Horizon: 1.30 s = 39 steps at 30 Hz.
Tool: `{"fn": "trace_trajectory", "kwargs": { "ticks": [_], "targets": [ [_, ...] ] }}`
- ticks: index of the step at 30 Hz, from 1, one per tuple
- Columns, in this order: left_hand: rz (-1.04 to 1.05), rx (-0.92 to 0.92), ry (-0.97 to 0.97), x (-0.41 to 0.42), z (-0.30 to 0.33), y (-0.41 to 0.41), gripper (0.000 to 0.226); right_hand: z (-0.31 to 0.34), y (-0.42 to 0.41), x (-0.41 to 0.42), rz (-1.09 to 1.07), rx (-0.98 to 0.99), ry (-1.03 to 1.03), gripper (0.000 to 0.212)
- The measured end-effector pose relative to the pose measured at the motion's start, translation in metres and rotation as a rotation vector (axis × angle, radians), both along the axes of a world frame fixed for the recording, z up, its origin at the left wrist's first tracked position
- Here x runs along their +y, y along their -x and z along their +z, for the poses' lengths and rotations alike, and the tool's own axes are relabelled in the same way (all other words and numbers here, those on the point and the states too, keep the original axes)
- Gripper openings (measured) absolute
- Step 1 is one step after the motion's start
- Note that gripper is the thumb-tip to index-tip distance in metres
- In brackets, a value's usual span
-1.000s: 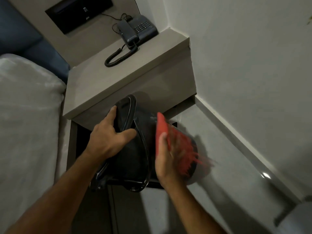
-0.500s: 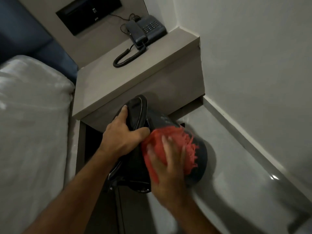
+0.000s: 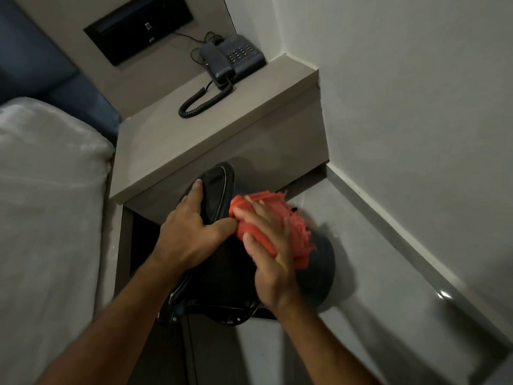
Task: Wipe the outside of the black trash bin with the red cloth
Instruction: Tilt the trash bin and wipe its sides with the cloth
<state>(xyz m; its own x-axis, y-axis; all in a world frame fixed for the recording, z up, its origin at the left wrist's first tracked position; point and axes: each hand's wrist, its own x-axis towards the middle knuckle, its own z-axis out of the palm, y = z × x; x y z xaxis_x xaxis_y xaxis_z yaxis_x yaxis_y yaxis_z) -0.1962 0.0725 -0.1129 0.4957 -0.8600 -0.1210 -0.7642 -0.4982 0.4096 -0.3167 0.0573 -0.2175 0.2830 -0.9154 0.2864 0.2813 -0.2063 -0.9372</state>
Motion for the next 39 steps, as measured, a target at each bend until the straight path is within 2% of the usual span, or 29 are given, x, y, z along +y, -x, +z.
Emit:
{"fn": "trace_trajectory", "kwargs": {
  "ticks": [3,5,7,9,11,13,15,17,18,20,22,24,25,28,30,32,34,36,38,39],
  "targets": [
    [-0.001,-0.01,0.019,0.001,-0.002,0.0,0.118,0.003,-0.002,-0.023,0.1,-0.057,-0.045,0.045],
    [-0.009,-0.021,0.031,0.003,-0.003,-0.001,0.116,-0.003,-0.002,-0.029,0.106,-0.029,0.011,0.046],
    [-0.011,-0.027,0.03,0.007,-0.006,-0.005,0.116,-0.016,-0.004,-0.028,0.072,0.082,0.129,0.049],
    [-0.01,-0.015,0.038,0.012,-0.008,-0.011,0.115,-0.033,-0.006,-0.021,0.003,0.277,0.267,0.055],
    [0.001,0.019,0.069,0.018,-0.009,-0.016,0.11,-0.057,-0.002,-0.011,-0.083,0.434,0.318,0.06],
    [0.019,0.049,0.108,0.027,-0.009,-0.019,0.105,-0.092,0.011,-0.003,-0.195,0.524,0.229,0.063],
    [-0.003,0.055,0.11,0.034,-0.009,-0.016,0.105,-0.123,0.028,-0.003,-0.282,0.564,-0.067,0.071],
    [-0.085,-0.008,0.057,0.031,-0.012,-0.008,0.111,-0.133,0.03,-0.01,-0.24,0.542,-0.542,0.085],
    [-0.136,-0.083,0.01,0.026,-0.016,-0.001,0.113,-0.131,0.026,-0.015,-0.187,0.522,-0.658,0.083],
    [-0.223,-0.267,-0.084,0.014,-0.023,0.018,0.117,-0.113,0.012,-0.028,-0.088,0.383,-0.643,0.064],
    [-0.294,-0.395,-0.17,0.004,-0.032,0.034,0.12,-0.086,-0.002,-0.049,0.002,0.101,-0.589,0.05],
    [-0.293,-0.419,-0.193,-0.001,-0.039,0.036,0.121,-0.062,-0.009,-0.072,0.079,-0.111,-0.547,0.048],
    [-0.279,-0.413,-0.184,-0.004,-0.04,0.034,0.121,-0.055,-0.01,-0.081,0.099,-0.148,-0.536,0.051],
    [-0.272,-0.398,-0.158,-0.007,-0.038,0.033,0.121,-0.074,-0.004,-0.078,0.086,-0.105,-0.491,0.057],
    [-0.283,-0.391,-0.148,-0.009,-0.037,0.035,0.121,-0.109,0.007,-0.061,0.008,0.068,-0.631,0.075],
    [-0.276,-0.38,-0.143,-0.008,-0.035,0.037,0.122,-0.141,0.021,-0.043,-0.056,0.201,-0.842,0.08],
    [-0.266,-0.371,-0.123,-0.009,-0.035,0.038,0.121,-0.152,0.025,-0.037,-0.102,0.093,-0.934,0.071],
    [-0.243,-0.381,-0.114,-0.009,-0.033,0.038,0.121,-0.128,0.016,-0.038,-0.102,0.023,-0.797,0.055],
    [-0.232,-0.388,-0.117,-0.01,-0.031,0.038,0.122,-0.093,-0.001,-0.039,-0.002,-0.083,-0.598,0.054],
    [-0.221,-0.38,-0.113,-0.011,-0.029,0.038,0.122,-0.082,-0.009,-0.037,0.045,-0.196,-0.593,0.055]
  ]
}}
